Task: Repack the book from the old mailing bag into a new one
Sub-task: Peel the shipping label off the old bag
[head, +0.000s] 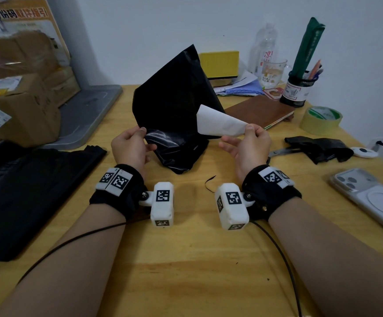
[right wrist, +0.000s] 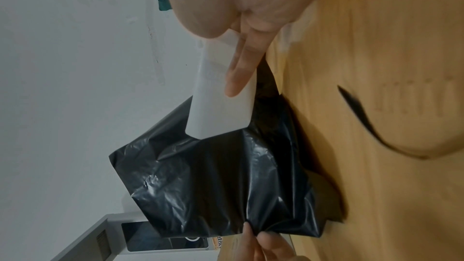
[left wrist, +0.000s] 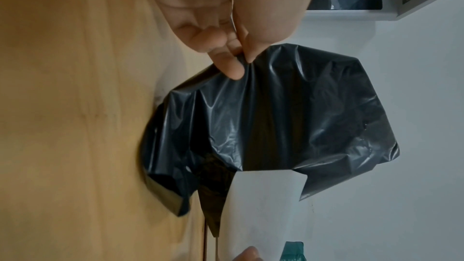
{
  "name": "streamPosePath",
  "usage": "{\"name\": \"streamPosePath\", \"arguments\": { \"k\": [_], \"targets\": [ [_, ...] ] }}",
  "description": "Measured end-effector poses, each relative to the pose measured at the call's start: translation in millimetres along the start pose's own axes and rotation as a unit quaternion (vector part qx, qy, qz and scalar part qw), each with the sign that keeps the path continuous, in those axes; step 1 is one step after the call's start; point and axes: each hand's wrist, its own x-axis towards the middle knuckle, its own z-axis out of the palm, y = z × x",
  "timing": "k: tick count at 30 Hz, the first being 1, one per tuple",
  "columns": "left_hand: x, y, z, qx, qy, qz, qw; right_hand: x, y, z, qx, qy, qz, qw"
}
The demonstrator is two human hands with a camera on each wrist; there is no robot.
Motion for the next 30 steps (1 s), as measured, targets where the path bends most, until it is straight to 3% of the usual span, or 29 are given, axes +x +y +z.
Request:
{"name": "streamPosePath", "arguments": {
  "k": [19,30],
  "targets": [
    [7,-2,-3,-0.011,0.026,-0.051,0.998,0,-1,-1,0.042,0.038,-0.011,0.998],
    [14,-1,-6,-0.155,0.052,-0.103,0.981,2,-9,-4,0.075,0.032,-0.013,0.997]
  ]
}}
